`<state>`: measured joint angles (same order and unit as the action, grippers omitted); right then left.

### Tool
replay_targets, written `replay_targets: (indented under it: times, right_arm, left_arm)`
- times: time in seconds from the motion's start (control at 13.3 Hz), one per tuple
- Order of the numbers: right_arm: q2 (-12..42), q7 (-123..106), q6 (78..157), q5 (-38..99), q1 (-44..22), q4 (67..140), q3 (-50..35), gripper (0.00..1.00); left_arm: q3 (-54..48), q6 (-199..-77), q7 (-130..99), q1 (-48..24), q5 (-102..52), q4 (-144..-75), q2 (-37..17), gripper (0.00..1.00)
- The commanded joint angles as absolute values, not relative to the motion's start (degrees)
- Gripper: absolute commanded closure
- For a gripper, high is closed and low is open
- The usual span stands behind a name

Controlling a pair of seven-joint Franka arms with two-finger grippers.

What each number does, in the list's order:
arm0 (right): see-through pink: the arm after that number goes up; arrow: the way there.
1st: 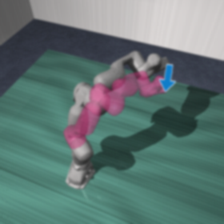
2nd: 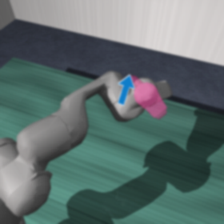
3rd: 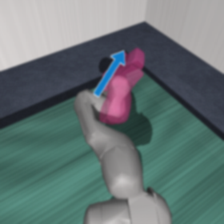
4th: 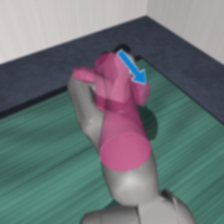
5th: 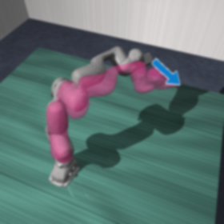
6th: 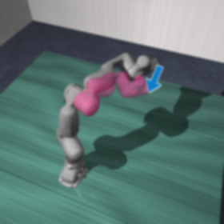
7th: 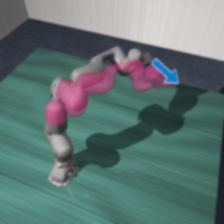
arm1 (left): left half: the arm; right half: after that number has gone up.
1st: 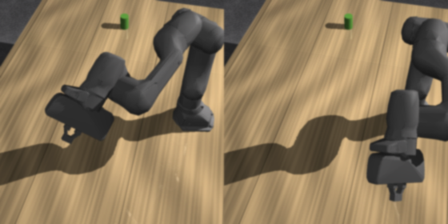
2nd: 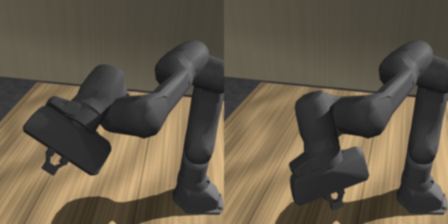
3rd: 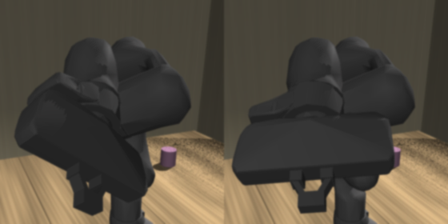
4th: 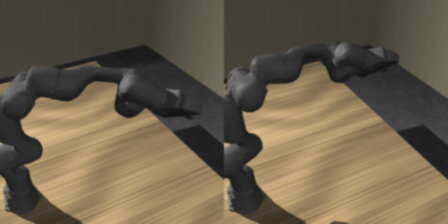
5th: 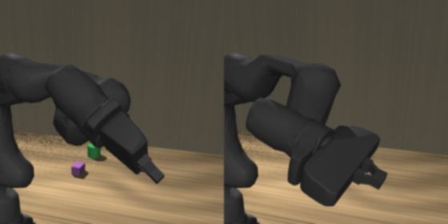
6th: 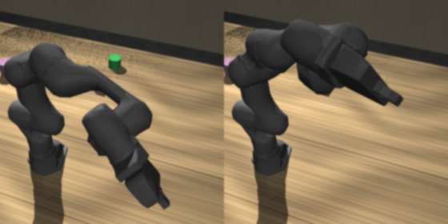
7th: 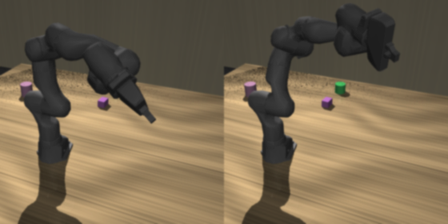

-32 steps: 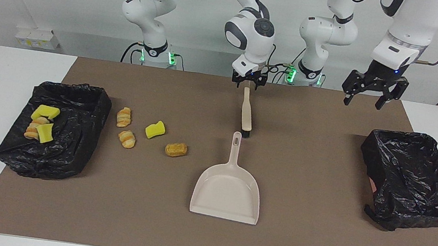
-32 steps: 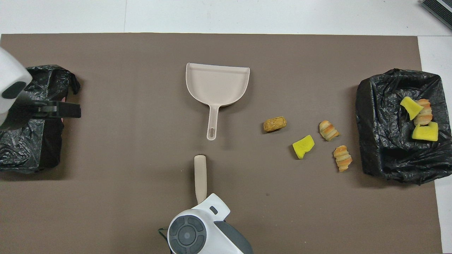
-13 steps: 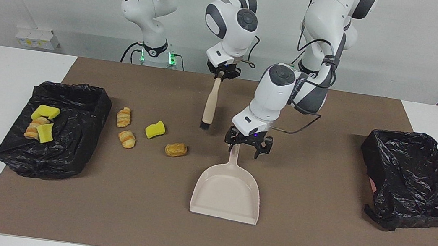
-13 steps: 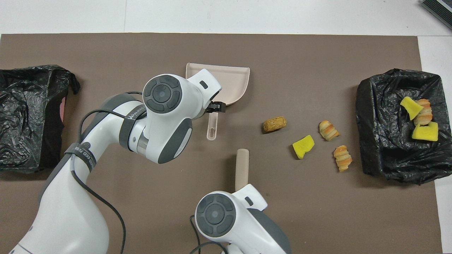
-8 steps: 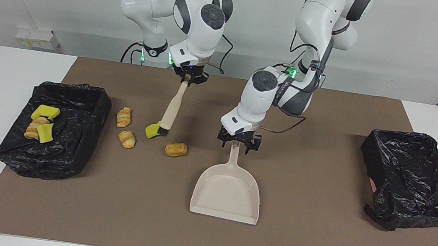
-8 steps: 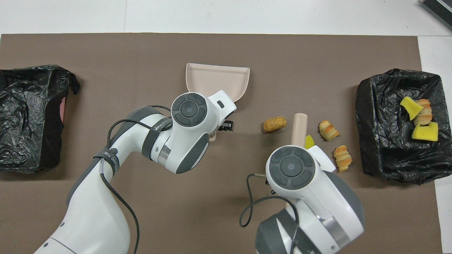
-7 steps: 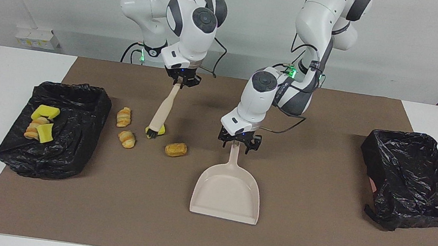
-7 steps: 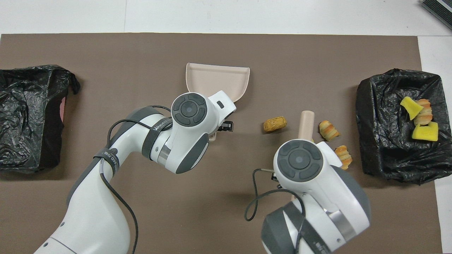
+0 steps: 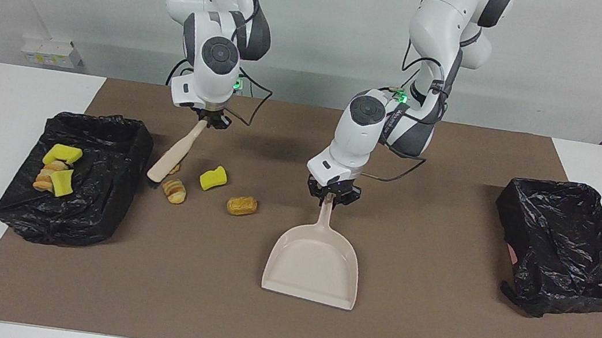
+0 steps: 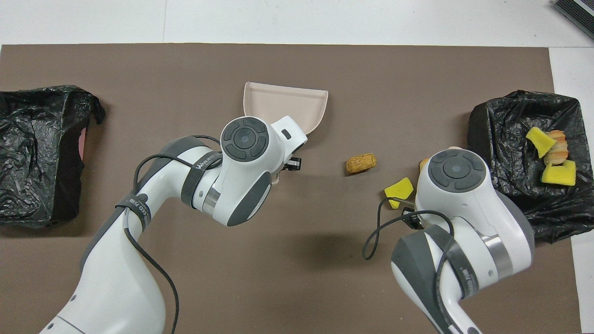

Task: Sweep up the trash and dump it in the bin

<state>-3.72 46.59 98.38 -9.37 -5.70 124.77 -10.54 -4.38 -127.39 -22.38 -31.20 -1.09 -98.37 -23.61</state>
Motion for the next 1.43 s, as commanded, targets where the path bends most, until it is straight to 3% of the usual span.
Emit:
replay_targets:
  times: [0.0, 0.38, 0.67, 0.82, 1.05, 1.35]
  right_arm:
    - [-7.8, 43.2, 103.4, -10.4, -2.1, 131.5, -11.5, 1.0]
    - [-5.5, 36.8, 111.0, -10.2, 0.8, 134.1, -11.6, 1.0]
    - [-1.9, 27.8, 113.1, -5.4, -2.1, 131.1, -11.9, 1.0]
    - [0.0, 24.9, 110.2, -2.4, -2.8, 127.3, -12.0, 1.0]
    - [3.4, 26.6, 99.2, -0.7, -7.7, 117.4, -12.0, 1.0]
    - [0.0, 38.7, 87.3, -1.8, -8.8, 116.0, -11.9, 1.0]
  left_arm:
    - [-3.3, -125.9, -13.8, -31.0, 0.1, -98.8, -21.0, 1.0]
    - [-3.1, -118.7, 16.6, -25.2, 0.1, -99.6, -15.9, 1.0]
    - [-3.1, -112.7, 45.6, -21.2, 0.1, -101.0, -13.5, 1.0]
    - [-3.1, -113.4, 50.7, -20.8, 0.1, -106.2, -10.7, 1.0]
    - [-3.1, -120.3, 53.9, -20.7, 0.1, -118.3, -4.9, 1.0]
    - [-3.1, -122.2, 53.6, -21.6, 0.1, -119.4, -5.4, 1.0]
